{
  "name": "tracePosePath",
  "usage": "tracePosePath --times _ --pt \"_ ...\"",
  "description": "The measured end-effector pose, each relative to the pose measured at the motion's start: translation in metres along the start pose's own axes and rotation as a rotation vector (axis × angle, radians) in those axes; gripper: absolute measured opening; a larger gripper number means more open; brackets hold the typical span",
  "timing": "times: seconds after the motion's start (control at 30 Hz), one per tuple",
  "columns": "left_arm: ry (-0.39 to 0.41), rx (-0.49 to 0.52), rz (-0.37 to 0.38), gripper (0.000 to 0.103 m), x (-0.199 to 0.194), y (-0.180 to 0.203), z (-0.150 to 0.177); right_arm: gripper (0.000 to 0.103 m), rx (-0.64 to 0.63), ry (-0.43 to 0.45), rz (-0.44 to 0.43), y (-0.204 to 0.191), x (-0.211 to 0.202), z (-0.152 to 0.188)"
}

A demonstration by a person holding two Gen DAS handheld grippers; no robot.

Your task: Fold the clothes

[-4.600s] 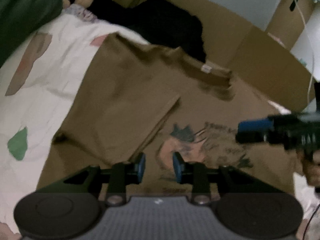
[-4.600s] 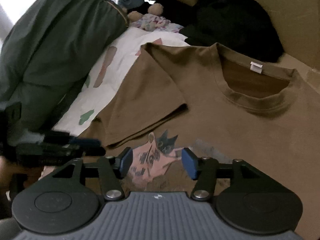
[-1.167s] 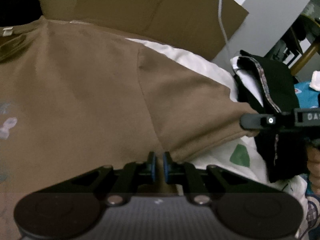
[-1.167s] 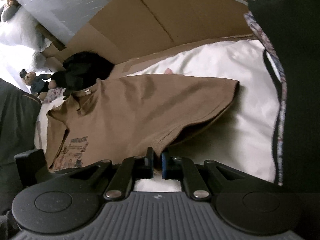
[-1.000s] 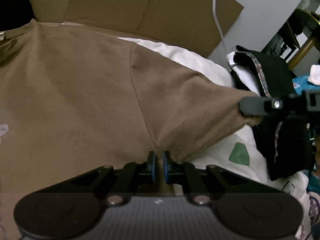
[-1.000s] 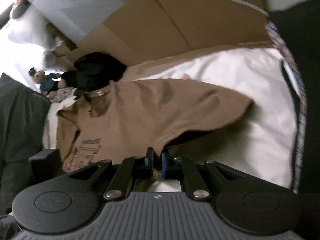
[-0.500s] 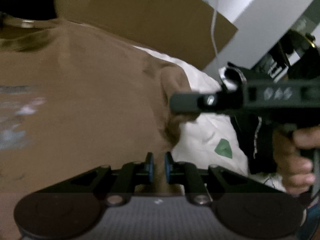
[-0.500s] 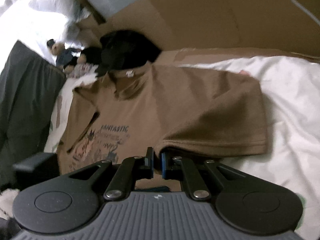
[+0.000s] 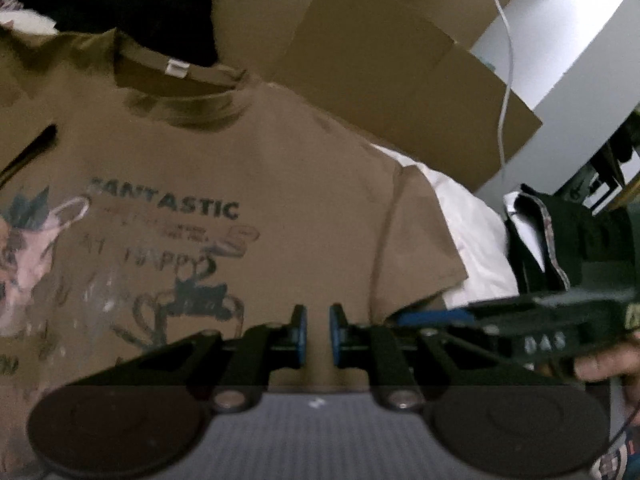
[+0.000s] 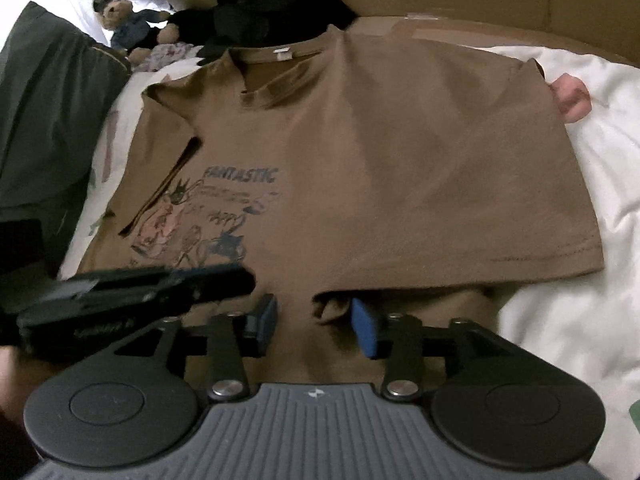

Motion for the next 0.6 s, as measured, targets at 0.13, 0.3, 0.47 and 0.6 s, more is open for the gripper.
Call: tracePosePath --times 0.13,0.3,0.47,0.6 --pt "0.009 0.081 0.031 0.015 0.006 0.018 -0.010 0.053 0.029 0.036 0.024 0.013 -0.024 0.011" --pt "0.013 0.117 0.039 0.016 0.011 0.026 -0.025 0.053 0.088 0.118 0.078 0.045 -0.059 0.017" --pt "0.009 0.139 0.034 0.017 0.019 0.030 -0.038 0.053 0.142 0.159 0.092 0.072 -0.070 0.015" --pt "0.005 0.139 0.013 0.017 0.021 0.024 -0.048 0.053 0.184 0.177 0.110 0.092 -0.066 0.007"
Point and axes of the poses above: each gripper's, at about its wrist camera, not at the fingertips, and x roughly the way its jaws point, y to its right, z to its underside, the point moved 3 cm from there along x, roughly the way its jaws point, and after that the axes turned 1 degree about y, right-handed, at the moved point
